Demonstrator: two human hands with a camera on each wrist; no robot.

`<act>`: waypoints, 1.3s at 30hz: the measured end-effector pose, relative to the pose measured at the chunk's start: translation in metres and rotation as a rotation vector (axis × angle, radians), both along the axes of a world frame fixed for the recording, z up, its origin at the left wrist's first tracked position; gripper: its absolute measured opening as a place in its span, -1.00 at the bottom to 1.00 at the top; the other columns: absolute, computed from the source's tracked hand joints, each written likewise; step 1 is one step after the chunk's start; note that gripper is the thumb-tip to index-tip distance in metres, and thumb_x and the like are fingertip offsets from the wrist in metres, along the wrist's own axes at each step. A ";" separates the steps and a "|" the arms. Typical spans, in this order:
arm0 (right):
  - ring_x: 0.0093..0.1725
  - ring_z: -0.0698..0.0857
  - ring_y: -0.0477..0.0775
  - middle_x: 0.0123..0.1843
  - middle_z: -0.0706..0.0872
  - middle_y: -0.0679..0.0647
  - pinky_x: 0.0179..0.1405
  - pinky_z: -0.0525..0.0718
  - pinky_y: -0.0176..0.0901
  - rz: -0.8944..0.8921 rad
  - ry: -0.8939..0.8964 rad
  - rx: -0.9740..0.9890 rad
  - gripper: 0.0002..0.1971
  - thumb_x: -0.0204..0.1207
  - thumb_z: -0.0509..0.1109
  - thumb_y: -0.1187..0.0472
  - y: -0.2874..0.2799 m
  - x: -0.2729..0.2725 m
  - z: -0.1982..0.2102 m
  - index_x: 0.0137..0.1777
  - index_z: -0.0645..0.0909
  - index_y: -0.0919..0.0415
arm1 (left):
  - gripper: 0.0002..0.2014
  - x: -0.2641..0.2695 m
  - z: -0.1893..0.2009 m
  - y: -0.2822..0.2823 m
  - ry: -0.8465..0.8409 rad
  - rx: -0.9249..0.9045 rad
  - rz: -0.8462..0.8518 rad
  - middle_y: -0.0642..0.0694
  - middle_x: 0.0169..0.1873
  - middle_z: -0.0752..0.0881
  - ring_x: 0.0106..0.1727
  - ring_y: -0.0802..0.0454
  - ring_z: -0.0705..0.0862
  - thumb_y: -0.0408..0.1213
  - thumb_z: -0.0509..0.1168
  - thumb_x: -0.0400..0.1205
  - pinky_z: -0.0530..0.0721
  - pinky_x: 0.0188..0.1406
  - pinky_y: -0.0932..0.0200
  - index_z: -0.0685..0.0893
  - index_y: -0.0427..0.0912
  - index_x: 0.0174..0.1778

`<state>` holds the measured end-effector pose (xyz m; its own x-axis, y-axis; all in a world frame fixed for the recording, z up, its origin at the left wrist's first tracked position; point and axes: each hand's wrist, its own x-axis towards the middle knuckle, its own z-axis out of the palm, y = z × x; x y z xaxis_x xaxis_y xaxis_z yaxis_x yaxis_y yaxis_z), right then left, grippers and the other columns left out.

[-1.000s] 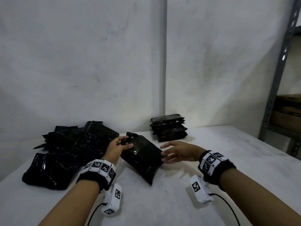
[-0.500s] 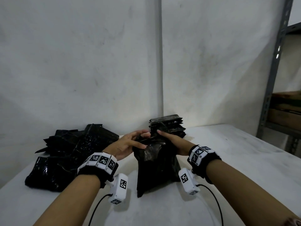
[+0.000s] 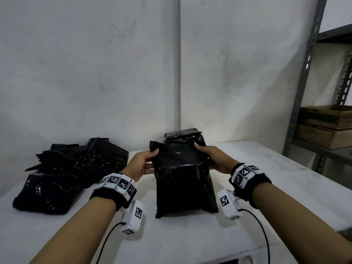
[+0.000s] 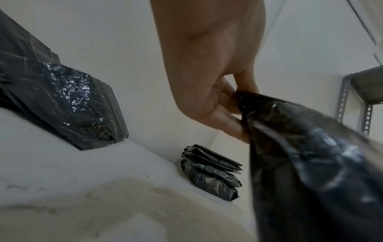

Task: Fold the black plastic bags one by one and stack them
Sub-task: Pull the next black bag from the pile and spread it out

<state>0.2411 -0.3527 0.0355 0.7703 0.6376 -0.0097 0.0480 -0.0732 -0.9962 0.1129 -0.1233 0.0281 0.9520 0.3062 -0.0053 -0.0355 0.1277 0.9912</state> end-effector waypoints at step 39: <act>-0.62 0.45 -0.22 -0.34 0.52 0.00 -0.64 0.44 -0.50 -0.274 0.292 -0.060 -0.74 0.49 0.53 0.22 -0.023 0.040 -0.059 0.12 0.69 0.31 | -0.94 0.034 -0.061 -0.005 0.149 0.071 0.336 -0.07 -0.29 0.74 -0.33 0.06 0.66 -0.32 0.44 0.51 0.34 -0.38 0.18 0.72 -0.21 -0.24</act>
